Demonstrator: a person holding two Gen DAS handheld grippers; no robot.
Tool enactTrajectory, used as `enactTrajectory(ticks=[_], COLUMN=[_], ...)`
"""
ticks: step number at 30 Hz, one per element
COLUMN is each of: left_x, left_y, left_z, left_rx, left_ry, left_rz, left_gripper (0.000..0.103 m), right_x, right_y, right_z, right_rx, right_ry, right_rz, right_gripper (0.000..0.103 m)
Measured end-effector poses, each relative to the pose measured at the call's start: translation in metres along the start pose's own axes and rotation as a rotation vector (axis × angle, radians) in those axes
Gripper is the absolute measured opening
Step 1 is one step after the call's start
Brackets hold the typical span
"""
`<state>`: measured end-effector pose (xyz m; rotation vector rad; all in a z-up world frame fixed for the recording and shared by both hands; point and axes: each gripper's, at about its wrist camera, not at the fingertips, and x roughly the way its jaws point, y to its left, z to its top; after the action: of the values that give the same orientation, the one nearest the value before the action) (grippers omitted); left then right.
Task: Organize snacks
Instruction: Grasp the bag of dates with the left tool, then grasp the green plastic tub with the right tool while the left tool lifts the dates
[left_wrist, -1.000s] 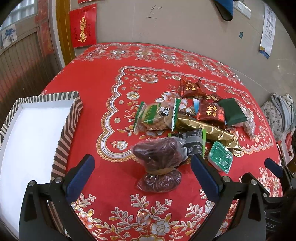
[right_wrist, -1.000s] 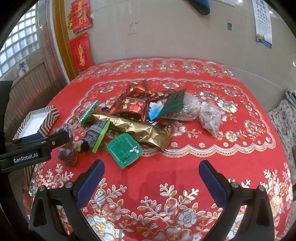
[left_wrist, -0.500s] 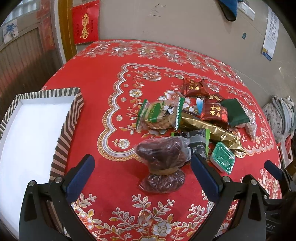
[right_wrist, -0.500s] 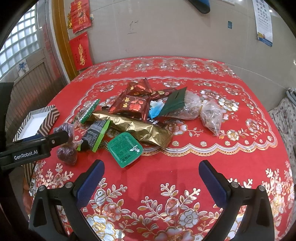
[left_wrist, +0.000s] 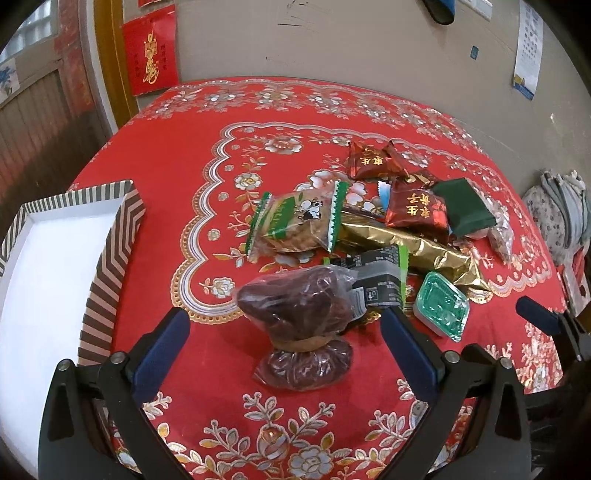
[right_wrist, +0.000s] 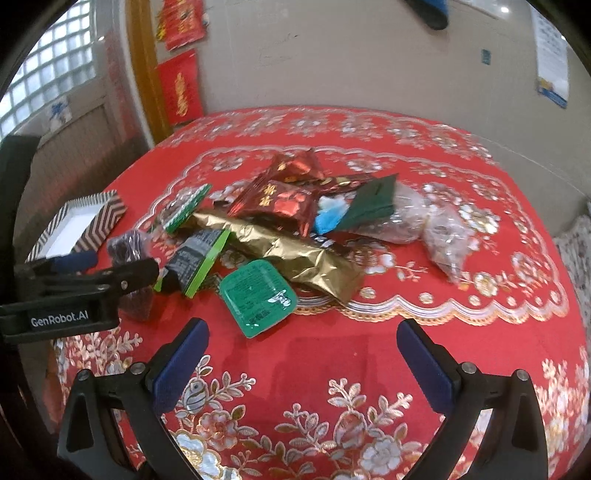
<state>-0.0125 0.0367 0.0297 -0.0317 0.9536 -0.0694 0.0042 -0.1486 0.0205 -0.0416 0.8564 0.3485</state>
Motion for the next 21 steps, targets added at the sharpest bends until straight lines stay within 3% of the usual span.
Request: enactTrajectory(ticks=[5,13,21], left_x=[0.006,0.010,0.010], left_y=[0.000,0.000,-0.002], left_z=[-0.001,-0.001,0.000], left_rx=[-0.003,-0.008,-0.008], left_ry=[0.022,0.046,0.054], left_rz=[-0.003,0.001,0.002], left_gripper=[0.103,0.103,0.103], right_x=[0.017,0.042,0.048], right_y=[0.001,0.011,0.020], right_z=[0.003,0.014,0.021], right_rx=[-0.038,-0.162,-0.199], right_ry=[0.037,0.084,0.103], right_rz=[0.114,0.143,0.159], right_gripper=[0.101,0.096,0.072])
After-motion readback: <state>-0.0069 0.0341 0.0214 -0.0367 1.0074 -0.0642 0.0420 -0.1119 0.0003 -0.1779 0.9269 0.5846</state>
